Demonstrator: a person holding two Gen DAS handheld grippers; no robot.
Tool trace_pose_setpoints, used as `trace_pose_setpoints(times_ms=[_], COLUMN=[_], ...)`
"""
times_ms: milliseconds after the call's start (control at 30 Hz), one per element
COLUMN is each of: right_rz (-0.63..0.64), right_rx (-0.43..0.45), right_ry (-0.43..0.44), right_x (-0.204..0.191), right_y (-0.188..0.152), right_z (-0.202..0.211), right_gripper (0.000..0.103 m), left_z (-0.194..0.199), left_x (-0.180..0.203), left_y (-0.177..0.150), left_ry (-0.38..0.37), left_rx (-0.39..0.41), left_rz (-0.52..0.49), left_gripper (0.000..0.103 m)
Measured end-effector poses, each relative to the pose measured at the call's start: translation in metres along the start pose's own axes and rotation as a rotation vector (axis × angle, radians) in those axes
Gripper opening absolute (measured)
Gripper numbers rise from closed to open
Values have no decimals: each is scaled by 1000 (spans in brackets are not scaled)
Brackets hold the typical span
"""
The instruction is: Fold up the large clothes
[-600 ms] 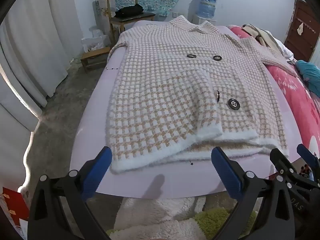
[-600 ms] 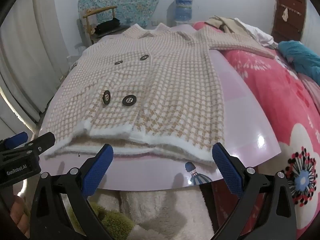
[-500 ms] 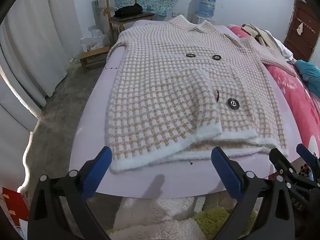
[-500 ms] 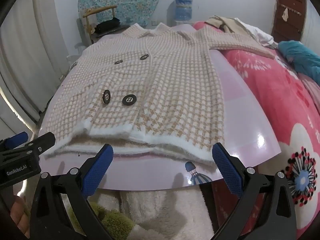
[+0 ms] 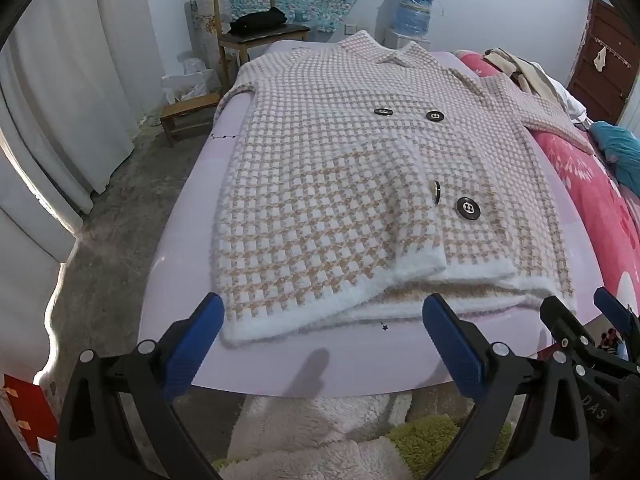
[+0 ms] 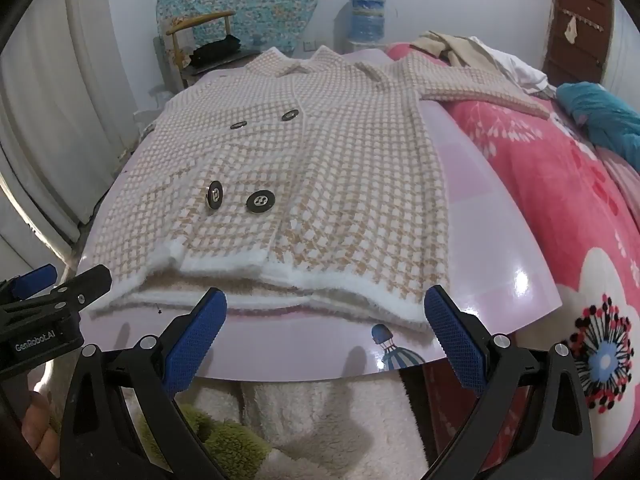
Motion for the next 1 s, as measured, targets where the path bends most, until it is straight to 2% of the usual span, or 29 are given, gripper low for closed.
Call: trace_pose_setpoints(times_ms=[1000], right_rz=[-6], right_rx=[-2], right_ry=[0], right_x=[4], right_y=[2], right_z=[4], right_gripper=[95], left_z=[2], left_x=[-3], left_y=[2], left_ry=[-3], left_rx=[-2], left_rz=[0], left_gripper=[98])
Point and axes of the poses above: each gripper's, at about its wrist camera, not at the fingertips, and z roughly against the way its jaws point, x to its right, y to its top, the point moved 3 cm from there along -z, roughly the way its jaws point, and after that the axes turned 13 degrees about z, right-handed, at the moved point
